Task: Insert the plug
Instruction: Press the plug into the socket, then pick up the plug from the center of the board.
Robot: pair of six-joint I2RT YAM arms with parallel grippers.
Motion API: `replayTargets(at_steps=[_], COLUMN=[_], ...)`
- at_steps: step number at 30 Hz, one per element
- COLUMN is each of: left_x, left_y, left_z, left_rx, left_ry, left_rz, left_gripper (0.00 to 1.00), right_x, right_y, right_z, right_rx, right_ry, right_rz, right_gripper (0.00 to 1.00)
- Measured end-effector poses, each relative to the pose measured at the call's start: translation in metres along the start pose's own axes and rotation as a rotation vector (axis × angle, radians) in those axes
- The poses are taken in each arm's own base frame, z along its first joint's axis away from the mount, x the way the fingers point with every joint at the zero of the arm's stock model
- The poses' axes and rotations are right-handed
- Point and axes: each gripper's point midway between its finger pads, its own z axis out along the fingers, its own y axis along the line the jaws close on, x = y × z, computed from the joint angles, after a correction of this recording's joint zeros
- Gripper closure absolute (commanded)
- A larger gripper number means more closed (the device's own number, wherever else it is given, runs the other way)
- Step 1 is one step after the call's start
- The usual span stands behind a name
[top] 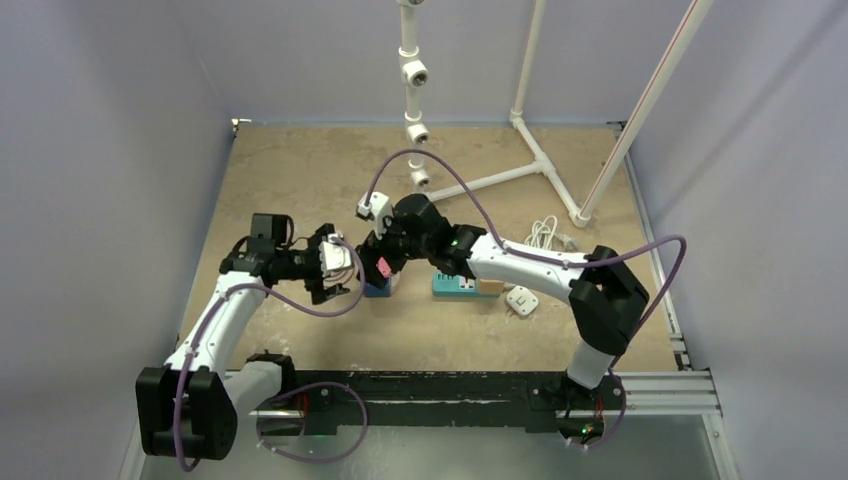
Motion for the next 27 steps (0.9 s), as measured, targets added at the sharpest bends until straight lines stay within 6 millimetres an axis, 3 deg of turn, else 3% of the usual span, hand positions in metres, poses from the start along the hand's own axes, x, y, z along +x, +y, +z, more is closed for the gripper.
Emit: replayTargets(at_steps=[5,8,11,14,16,19,23,27], left_x=[-0.006,-0.008,-0.008,-0.011,-0.02,-0.034,-0.05,-0.062], left_y=[0.017,0.021,0.026,0.04,0.05,0.063,0.08,0.095], left_z=[-0.017,-0.026,-0.034,-0.048,-0.057,-0.066,-0.074,-0.08], left_rx=[-0.049,-0.066,-0.09,-0.15,-0.192,-0.234,-0.269,-0.292], left_ry=[0.034,0.05,0.067,0.078,0.072,0.054,0.034,0.019], left_rz=[-0.02,-0.04,-0.062,-0.075,-0.067,-0.048,-0.03,-0.018], left_gripper=[0.01,0.01,0.01,0.01,0.01,0.01,0.01,0.01], right_x=[-0.025,-0.038,-0.034,0.004,0.047,0.105,0.154,0.177], right_y=[-0.022,-0.034,-0.05,-0.078,-0.095,-0.095,-0.087,-0.091], right_z=[-0.028,-0.067,-0.107,-0.148,-0.176,-0.203,-0.216,-0.222], right_rx=[0.141,0.243,0.349,0.501,0.646,0.801,0.933,1.037], right_ry=[-0.052,-0.103,-0.135,-0.126,-0.09,-0.016,0.089,0.133], right_rz=[0.049,0.151,0.304,0.506,0.673,0.87,1.032,1.138], right_gripper=[0.01,0.01,0.01,0.01,0.01,0.01,0.01,0.01])
